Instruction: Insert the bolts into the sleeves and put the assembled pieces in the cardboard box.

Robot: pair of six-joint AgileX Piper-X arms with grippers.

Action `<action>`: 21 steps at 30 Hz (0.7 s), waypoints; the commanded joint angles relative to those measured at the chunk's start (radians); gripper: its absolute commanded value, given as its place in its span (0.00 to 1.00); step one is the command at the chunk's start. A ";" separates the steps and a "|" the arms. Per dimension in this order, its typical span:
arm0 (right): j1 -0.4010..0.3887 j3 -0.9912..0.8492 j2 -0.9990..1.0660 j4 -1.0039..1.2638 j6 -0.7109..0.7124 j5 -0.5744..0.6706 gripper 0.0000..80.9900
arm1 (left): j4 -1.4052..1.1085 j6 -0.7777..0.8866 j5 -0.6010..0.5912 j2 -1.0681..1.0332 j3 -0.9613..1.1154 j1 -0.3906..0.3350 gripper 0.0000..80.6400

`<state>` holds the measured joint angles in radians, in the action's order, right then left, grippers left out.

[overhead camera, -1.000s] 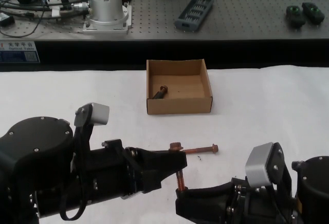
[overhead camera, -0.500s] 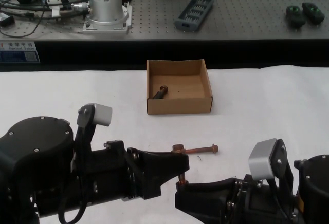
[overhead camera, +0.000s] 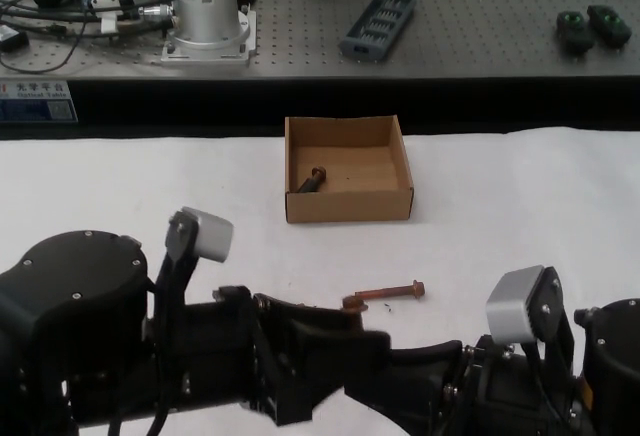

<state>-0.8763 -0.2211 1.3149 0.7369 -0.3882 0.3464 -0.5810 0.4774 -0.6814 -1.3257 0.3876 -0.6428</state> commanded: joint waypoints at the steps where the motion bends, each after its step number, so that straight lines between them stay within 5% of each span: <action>1: 0.004 -0.008 -0.013 0.019 0.000 0.008 0.05 | -0.002 -0.050 -0.046 0.000 0.005 -0.005 0.53; 5: 0.004 -0.008 -0.013 0.019 0.000 0.008 0.05 | -0.002 -0.111 -0.060 0.000 0.005 0.000 0.53; 12: 0.078 -0.047 -0.013 -0.020 -0.013 0.064 0.05 | -0.002 -0.208 0.121 0.000 0.005 0.099 0.53; 21: 0.182 -0.227 -0.011 -0.205 0.149 0.098 0.05 | -0.012 -0.208 0.166 0.000 0.007 0.162 0.53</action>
<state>-0.7228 -0.3950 1.3149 0.5592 -0.2801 0.4294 -0.5790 0.2845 -0.5544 -1.3257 0.3876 -0.4861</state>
